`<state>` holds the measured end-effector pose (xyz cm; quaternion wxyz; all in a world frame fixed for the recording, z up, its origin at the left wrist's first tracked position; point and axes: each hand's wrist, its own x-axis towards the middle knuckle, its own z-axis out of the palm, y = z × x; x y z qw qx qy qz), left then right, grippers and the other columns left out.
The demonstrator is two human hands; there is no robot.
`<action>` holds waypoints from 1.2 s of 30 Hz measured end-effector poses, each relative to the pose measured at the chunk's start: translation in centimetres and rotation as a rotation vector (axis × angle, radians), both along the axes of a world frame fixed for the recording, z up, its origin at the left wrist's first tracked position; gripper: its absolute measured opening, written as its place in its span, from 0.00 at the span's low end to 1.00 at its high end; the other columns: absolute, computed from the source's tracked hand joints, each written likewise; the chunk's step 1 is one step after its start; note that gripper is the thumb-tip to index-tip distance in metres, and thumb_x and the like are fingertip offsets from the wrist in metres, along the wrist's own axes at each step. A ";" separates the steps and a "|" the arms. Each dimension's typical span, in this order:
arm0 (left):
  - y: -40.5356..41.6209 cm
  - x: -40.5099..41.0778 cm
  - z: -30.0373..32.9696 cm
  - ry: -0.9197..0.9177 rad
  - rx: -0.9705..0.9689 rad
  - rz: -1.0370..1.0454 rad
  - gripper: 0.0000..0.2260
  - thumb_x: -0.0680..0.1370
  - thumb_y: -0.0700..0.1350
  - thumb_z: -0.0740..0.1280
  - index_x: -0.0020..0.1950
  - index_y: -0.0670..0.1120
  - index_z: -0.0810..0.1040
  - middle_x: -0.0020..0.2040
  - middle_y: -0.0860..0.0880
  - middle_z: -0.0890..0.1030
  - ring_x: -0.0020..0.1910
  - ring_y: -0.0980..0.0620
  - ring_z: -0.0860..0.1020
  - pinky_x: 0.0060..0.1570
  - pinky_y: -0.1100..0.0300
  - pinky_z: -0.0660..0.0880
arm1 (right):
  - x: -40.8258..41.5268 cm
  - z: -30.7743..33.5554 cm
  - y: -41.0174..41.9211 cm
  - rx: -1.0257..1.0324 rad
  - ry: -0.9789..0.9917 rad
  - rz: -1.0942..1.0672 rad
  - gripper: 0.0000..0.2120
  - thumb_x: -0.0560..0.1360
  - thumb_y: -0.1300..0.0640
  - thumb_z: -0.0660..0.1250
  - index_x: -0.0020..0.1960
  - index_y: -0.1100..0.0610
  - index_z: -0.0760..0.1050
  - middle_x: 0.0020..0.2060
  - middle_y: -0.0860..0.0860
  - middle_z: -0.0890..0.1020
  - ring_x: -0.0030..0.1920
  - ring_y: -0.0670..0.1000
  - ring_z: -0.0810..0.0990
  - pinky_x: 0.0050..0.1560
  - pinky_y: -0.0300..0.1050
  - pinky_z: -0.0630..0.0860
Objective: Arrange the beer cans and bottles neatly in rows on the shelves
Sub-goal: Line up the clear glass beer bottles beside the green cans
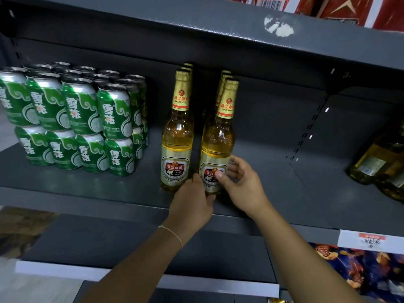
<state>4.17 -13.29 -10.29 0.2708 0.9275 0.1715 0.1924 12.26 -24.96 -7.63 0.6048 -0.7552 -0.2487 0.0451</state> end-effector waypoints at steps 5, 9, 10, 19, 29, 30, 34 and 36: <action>-1.3 -2.4 3.4 0.012 0.224 -0.011 0.11 0.79 0.52 0.63 0.56 0.48 0.76 0.50 0.49 0.80 0.49 0.48 0.79 0.39 0.59 0.69 | 0.6 0.5 -1.4 0.046 -0.003 -0.096 0.22 0.78 0.59 0.69 0.70 0.58 0.71 0.59 0.53 0.80 0.55 0.44 0.81 0.63 0.45 0.78; -2.8 -1.7 4.5 -0.126 0.141 -0.151 0.07 0.79 0.47 0.61 0.51 0.46 0.77 0.46 0.47 0.81 0.44 0.48 0.78 0.38 0.57 0.70 | 1.1 1.2 -3.2 0.075 -0.023 -0.168 0.16 0.79 0.59 0.67 0.66 0.58 0.73 0.48 0.47 0.81 0.47 0.43 0.80 0.63 0.53 0.78; -3.3 -1.3 4.7 -0.162 0.103 -0.197 0.08 0.78 0.45 0.60 0.53 0.45 0.77 0.47 0.47 0.82 0.45 0.48 0.78 0.41 0.54 0.74 | 1.2 1.4 -3.8 0.085 -0.020 -0.180 0.15 0.79 0.60 0.67 0.66 0.58 0.73 0.47 0.47 0.80 0.47 0.43 0.80 0.63 0.53 0.78; -9.1 4.4 6.8 -0.287 0.044 -0.423 0.20 0.79 0.42 0.58 0.72 0.47 0.68 0.58 0.48 0.80 0.56 0.50 0.78 0.57 0.56 0.74 | 3.3 4.1 -11.9 0.163 -0.032 -0.321 0.07 0.79 0.61 0.68 0.57 0.54 0.76 0.43 0.48 0.79 0.47 0.46 0.79 0.61 0.60 0.78; -20.0 12.8 10.1 -0.250 0.013 -0.530 0.19 0.81 0.45 0.58 0.73 0.47 0.66 0.67 0.45 0.73 0.65 0.46 0.72 0.65 0.55 0.68 | 8.2 6.6 -24.5 0.150 -0.130 -0.442 0.09 0.78 0.62 0.68 0.58 0.57 0.76 0.42 0.49 0.79 0.44 0.45 0.79 0.55 0.52 0.79; -21.4 13.6 10.3 -0.239 0.014 -0.546 0.19 0.81 0.46 0.58 0.73 0.47 0.66 0.68 0.46 0.72 0.66 0.47 0.71 0.66 0.57 0.67 | 9.1 6.8 -26.0 0.144 -0.152 -0.471 0.09 0.78 0.62 0.69 0.58 0.57 0.76 0.42 0.49 0.79 0.43 0.44 0.78 0.53 0.50 0.79; -26.6 16.5 11.0 -0.197 -0.012 -0.633 0.20 0.82 0.48 0.57 0.74 0.48 0.64 0.73 0.49 0.68 0.70 0.50 0.67 0.68 0.59 0.63 | 12.0 7.3 -32.1 0.090 -0.261 -0.607 0.08 0.78 0.62 0.69 0.56 0.57 0.77 0.42 0.50 0.81 0.39 0.38 0.79 0.44 0.32 0.75; -29.0 17.9 11.3 -0.179 -0.004 -0.680 0.21 0.83 0.49 0.57 0.75 0.47 0.63 0.74 0.49 0.66 0.72 0.50 0.65 0.69 0.60 0.61 | 13.4 7.6 -35.0 0.054 -0.295 -0.683 0.09 0.77 0.62 0.70 0.57 0.58 0.77 0.43 0.49 0.81 0.42 0.38 0.80 0.45 0.29 0.75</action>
